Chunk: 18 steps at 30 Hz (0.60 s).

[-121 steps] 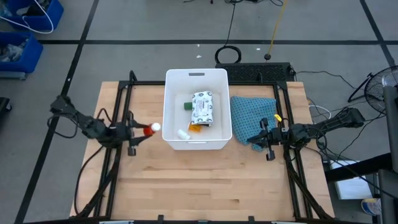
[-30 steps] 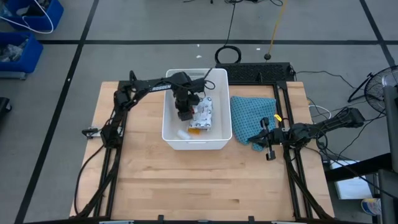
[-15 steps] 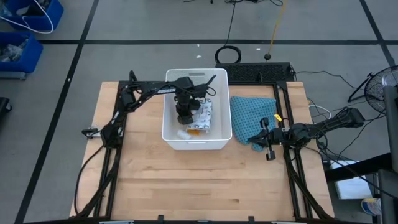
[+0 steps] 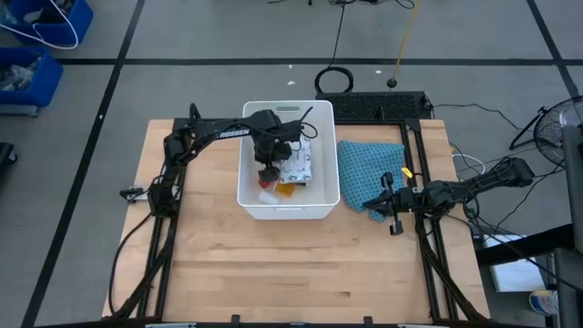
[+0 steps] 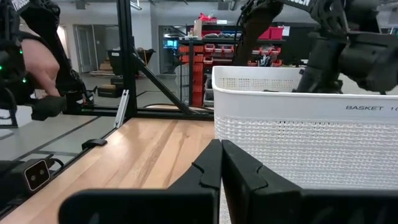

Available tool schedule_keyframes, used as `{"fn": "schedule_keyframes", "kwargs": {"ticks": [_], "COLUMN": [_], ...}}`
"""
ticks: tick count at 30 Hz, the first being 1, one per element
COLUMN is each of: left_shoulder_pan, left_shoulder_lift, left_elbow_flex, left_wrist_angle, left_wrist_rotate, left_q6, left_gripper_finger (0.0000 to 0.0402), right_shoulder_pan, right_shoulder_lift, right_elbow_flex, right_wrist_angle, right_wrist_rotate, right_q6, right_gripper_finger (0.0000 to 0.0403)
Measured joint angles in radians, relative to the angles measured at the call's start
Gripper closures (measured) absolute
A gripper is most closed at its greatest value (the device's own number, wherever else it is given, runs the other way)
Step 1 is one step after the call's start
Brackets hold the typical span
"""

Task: Pick & place medical supplies in basket/bin
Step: Return to Home Position

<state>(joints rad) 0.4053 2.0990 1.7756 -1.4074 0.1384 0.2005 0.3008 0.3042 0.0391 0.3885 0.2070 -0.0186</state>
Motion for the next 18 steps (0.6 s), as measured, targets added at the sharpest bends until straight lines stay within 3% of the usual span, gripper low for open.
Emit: {"fn": "schedule_keyframes", "kwargs": {"ticks": [7,10,15,18], "left_shoulder_pan": [-0.015,-0.030,-0.051,-0.080], "left_shoulder_lift": [-0.051,-0.110,-0.273,-0.405], "left_elbow_flex": [0.000,0.000,0.000,0.000], "left_wrist_angle": [-0.020,-0.017,0.028,0.070], "left_wrist_rotate": [-0.029,-0.106,-0.200,-0.207], "left_q6": [0.060,0.103,0.148,0.174], "left_gripper_finger": [0.0049,0.0056,0.0091,0.0139], "right_shoulder_pan": [0.000,0.000,0.000,0.000], "right_shoulder_lift": [0.000,0.000,0.000,0.000], "right_elbow_flex": [0.000,0.000,0.000,0.000], "right_wrist_angle": [0.000,-0.005,-0.005,-0.005], "right_wrist_rotate": [0.000,0.000,0.002,0.002], "right_q6": [0.000,0.000,0.000,0.000], "right_gripper_finger": [0.0403,0.0403,0.0403,0.0403]}}
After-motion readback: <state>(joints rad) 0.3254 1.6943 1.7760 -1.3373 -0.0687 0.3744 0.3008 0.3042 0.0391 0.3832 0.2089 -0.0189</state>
